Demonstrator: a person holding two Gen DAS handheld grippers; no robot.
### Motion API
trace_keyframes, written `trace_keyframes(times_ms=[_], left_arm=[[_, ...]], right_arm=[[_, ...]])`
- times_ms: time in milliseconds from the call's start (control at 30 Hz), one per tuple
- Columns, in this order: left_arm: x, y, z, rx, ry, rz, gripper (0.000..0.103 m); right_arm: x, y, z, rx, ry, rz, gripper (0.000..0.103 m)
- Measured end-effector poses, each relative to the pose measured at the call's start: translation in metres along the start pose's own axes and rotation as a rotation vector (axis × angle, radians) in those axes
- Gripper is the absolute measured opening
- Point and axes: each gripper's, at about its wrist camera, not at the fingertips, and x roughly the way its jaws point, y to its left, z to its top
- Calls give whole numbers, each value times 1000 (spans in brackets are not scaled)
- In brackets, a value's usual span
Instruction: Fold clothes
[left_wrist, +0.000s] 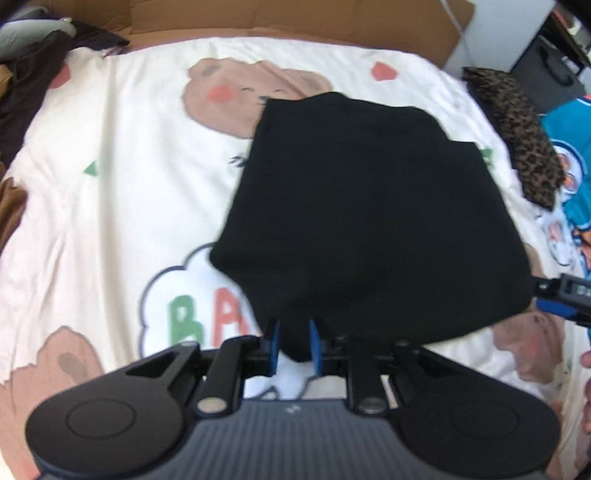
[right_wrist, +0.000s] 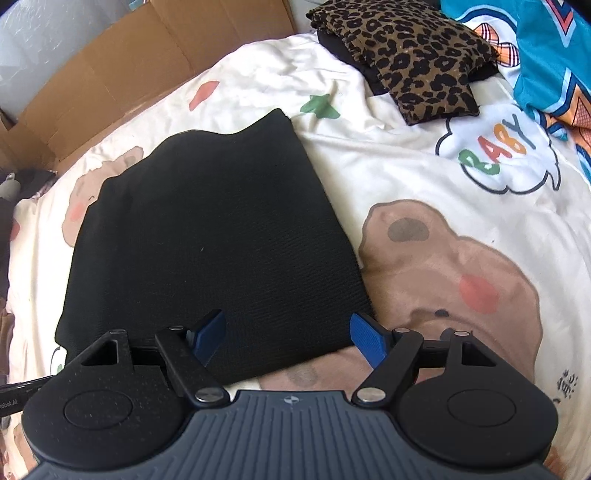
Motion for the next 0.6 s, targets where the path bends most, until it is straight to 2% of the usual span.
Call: trace_keyframes(times_ms=[100,267,600], left_arm=[[8,-15,-1,34,15,-21,18],[27,-16,-6,12,53,-22,18],[46,-13,-17,5,111,4,18]], right_arm=[[4,1,-4,-18,23,5,76],[11,-3,-5,-38,51,-9,67],[29,-10,-4,-22,92,-50,67]])
